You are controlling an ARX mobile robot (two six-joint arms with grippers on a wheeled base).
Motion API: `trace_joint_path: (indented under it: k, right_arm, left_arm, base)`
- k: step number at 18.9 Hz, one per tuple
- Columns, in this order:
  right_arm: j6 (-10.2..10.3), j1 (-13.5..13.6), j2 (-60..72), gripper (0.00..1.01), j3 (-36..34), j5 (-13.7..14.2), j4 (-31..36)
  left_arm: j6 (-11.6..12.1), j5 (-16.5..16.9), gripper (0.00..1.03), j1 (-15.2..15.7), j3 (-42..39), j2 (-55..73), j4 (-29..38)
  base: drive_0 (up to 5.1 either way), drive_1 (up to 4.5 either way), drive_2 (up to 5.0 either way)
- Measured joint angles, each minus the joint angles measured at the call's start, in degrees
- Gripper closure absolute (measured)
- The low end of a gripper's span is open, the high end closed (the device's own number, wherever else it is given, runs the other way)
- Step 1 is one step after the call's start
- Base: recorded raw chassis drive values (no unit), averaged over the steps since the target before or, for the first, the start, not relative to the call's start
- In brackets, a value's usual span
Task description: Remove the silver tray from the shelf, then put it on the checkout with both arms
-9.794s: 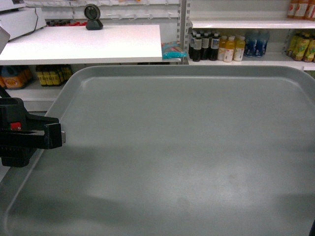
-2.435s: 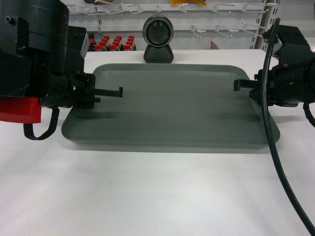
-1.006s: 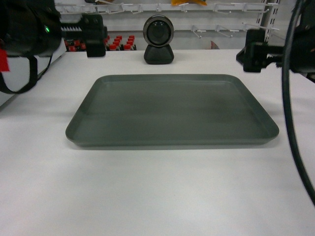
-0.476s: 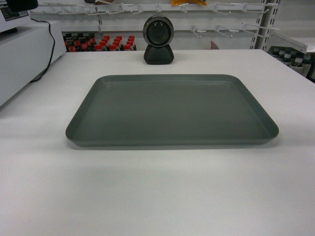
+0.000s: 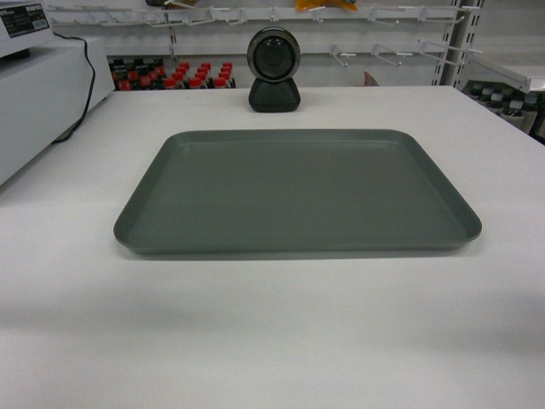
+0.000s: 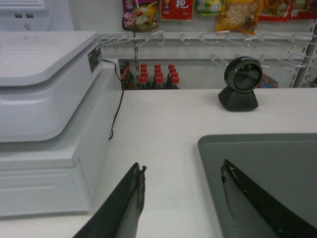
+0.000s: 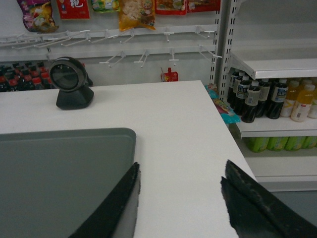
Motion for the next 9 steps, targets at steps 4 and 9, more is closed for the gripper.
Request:
trace_joint_path:
  k: [4, 9]
  right_arm:
    - [-2.1, -4.63, -10.01, 0.91, -7.78, -3.45, 0.33]
    - [-2.49, -4.44, -18.64, 0.99, -14.82, -3.78, -1.64]
  left_arm:
    - [0.42, 1.97, 0.95, 1.51, -8.37, -7.41, 0.5]
    - [0.63, 5.79, 1.01, 5.31, -15.12, -17.16, -2.84]
  base:
    - [0.0, 0.0, 0.0]
    - [0.0, 0.0, 0.0]
